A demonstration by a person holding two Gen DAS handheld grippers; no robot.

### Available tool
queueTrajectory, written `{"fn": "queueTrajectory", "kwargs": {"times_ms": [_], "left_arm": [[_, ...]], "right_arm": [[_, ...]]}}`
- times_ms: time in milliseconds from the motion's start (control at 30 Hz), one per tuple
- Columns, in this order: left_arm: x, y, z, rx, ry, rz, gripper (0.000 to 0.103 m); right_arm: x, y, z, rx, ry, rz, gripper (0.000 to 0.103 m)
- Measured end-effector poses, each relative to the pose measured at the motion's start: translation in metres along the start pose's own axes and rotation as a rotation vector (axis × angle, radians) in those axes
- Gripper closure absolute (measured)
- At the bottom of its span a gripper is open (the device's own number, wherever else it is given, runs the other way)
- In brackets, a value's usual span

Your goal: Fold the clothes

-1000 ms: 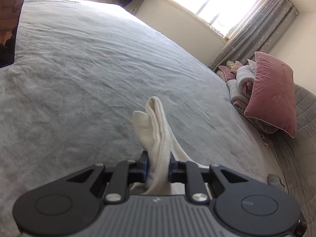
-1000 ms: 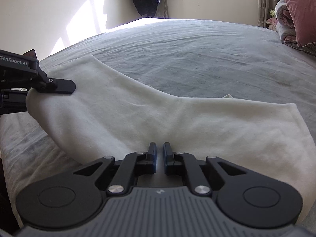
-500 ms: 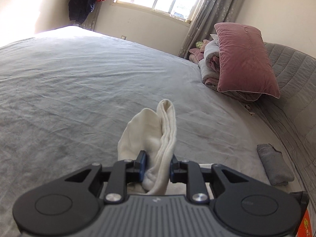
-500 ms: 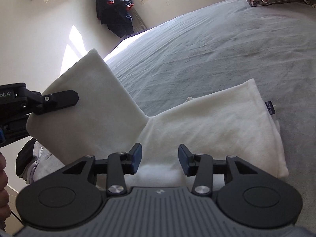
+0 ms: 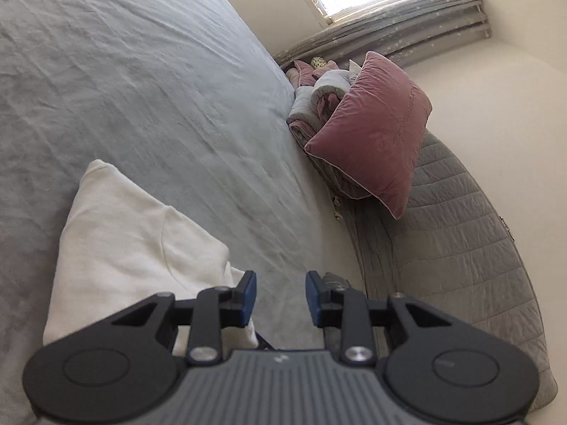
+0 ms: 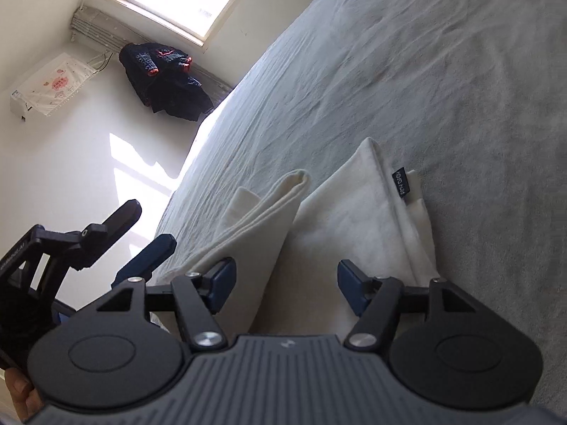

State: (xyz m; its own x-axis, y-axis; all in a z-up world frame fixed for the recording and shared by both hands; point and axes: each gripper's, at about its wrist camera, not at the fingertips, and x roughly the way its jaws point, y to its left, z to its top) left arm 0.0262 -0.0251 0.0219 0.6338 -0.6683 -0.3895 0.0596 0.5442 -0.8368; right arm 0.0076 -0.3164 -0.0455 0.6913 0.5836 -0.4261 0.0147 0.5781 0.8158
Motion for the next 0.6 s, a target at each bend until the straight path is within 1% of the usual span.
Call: {"fn": "queueTrajectory", "kwargs": {"times_ms": [33, 133, 200, 267, 333, 433, 500, 533, 600], "left_arm": [[-0.003, 0.001, -0.001, -0.001, -0.011, 0.007, 0.073], [-0.013, 0.004, -0.001, 0.060, -0.039, 0.046, 0.073], [-0.020, 0.013, -0.001, 0.093, -0.043, 0.059, 0.073], [-0.023, 0.026, -0.003, 0.118, -0.033, 0.093, 0.074], [-0.020, 0.038, -0.008, 0.131, -0.009, 0.123, 0.076], [-0.010, 0.051, -0.025, 0.146, 0.043, 0.110, 0.078], [0.001, 0.053, -0.039, 0.165, 0.081, 0.100, 0.078], [0.007, 0.051, -0.046, 0.185, 0.096, 0.099, 0.078], [0.015, 0.045, -0.059, 0.256, 0.100, 0.109, 0.078]], "right_arm": [[0.000, -0.005, 0.002, 0.039, 0.000, 0.015, 0.035], [-0.008, -0.013, 0.003, 0.135, -0.006, 0.061, 0.036], [-0.012, -0.015, 0.004, 0.176, -0.012, 0.085, 0.035], [-0.014, -0.016, 0.005, 0.202, -0.010, 0.100, 0.035], [-0.014, -0.014, 0.006, 0.202, -0.005, 0.101, 0.035], [-0.010, -0.005, 0.008, 0.176, 0.003, 0.097, 0.034], [-0.005, 0.002, 0.009, 0.148, 0.006, 0.078, 0.034], [-0.003, 0.005, 0.010, 0.133, 0.007, 0.068, 0.034], [0.002, 0.012, 0.011, 0.104, 0.011, 0.043, 0.034]]}}
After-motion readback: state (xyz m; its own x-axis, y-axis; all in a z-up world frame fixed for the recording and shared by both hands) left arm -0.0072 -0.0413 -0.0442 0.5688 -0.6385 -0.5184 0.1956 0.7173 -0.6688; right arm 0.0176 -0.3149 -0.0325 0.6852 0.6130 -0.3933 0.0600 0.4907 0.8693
